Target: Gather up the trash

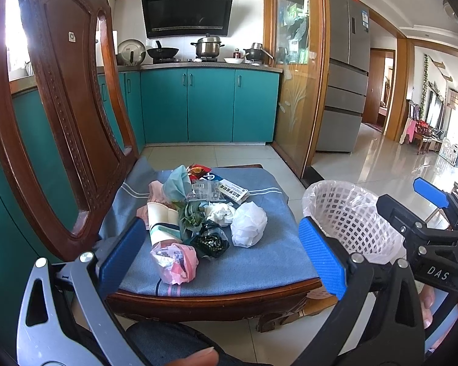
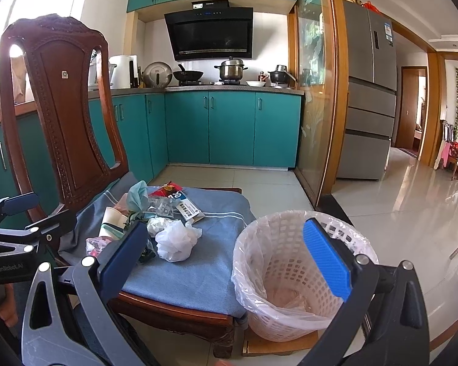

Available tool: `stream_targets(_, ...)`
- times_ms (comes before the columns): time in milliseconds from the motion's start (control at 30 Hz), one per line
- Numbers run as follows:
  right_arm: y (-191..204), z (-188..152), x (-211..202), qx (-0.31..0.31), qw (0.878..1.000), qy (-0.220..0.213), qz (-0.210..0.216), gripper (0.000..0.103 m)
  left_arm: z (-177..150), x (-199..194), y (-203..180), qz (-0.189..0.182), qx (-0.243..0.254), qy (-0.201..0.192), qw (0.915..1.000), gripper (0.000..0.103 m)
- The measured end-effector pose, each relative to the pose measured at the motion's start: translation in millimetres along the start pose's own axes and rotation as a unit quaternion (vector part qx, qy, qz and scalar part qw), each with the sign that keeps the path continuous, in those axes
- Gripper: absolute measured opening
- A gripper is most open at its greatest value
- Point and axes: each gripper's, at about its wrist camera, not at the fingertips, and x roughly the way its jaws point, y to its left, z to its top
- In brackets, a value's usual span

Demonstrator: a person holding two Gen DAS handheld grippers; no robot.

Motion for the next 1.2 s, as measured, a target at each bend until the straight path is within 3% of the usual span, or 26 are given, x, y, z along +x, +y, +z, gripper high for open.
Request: stream_targets(1200, 3.3, 3.8, 6.8, -0.002, 1.0, 0.002, 0.003, 0.1, -3.6, 10.5, -1.7, 0.002, 0.002, 0.016, 0.9999, 0.1)
